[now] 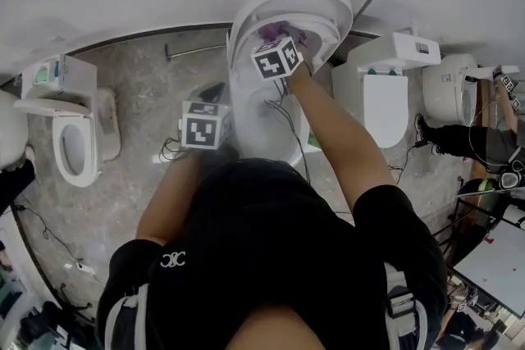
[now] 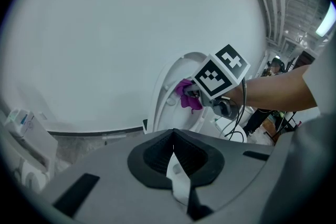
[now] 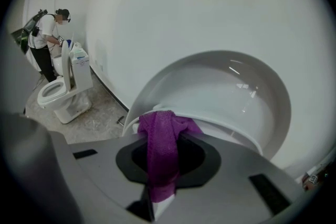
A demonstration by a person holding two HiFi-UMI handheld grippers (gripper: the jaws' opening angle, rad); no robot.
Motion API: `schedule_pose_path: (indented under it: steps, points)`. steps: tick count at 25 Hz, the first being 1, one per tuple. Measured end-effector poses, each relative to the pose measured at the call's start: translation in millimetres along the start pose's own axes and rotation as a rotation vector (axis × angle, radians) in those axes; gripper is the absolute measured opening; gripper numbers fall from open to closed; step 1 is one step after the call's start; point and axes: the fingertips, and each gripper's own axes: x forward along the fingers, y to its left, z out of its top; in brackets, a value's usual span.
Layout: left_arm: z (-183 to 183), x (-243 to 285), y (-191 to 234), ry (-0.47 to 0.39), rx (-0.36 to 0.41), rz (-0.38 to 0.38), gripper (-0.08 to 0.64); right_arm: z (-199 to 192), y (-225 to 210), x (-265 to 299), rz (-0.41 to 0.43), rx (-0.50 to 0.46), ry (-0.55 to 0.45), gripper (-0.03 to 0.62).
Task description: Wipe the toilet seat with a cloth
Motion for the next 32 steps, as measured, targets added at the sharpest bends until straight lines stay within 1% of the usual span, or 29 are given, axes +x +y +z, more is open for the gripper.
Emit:
schedule_pose_path:
  steps: [6, 9, 12, 15, 18, 21, 24, 27, 29, 32]
  points:
    - [-1.6, -1.6, 7.1, 0.005, -0.011, 0.015, 0.006, -4.2, 33.5, 18.4, 0.1, -0.006, 0.031, 0.062]
    - [-3.7, -2.0, 11.2, 0.011, -0.011, 0.018, 0.006, -8.2, 44.0, 20.4, 0.148, 0.0, 0.023, 0.063]
    - [-0.3, 0.7, 12.2, 0.01, 0.003, 0.01, 0.006, -12.5, 49.0, 12.9, 0.216, 0.012, -0.001, 0.061]
    - [15.7, 6.4, 8.3, -0.015, 0.025, -0.002, 0.006, -19.3, 46.6, -6.2, 0.27, 0.064, -0.031, 0.061]
    - [39.3, 18.1, -0.8, -0.055, 0.074, -0.017, 0.006, -35.3, 34.8, -31.9, 0.266, 0.159, -0.067, 0.063]
    - [66.1, 32.5, -20.9, -0.096, 0.169, -0.052, 0.006, -57.5, 17.4, -59.4, 0.241, 0.248, -0.097, 0.063]
    - [90.3, 47.2, -45.5, -0.129, 0.293, -0.066, 0.008, -80.4, -3.9, -92.0, 0.202, 0.318, -0.111, 0.062]
    - [110.3, 68.8, -61.0, -0.146, 0.475, -0.018, 0.009, -103.1, -23.8, -120.1, 0.144, 0.391, -0.128, 0.063]
    - [121.9, 84.6, -68.0, -0.146, 0.597, 0.018, 0.02, -116.9, -34.1, -137.5, 0.111, 0.457, -0.144, 0.063]
    - [134.3, 106.2, -77.5, -0.121, 0.713, 0.046, 0.04, -137.0, -47.1, -160.7, 0.073, 0.546, -0.161, 0.063]
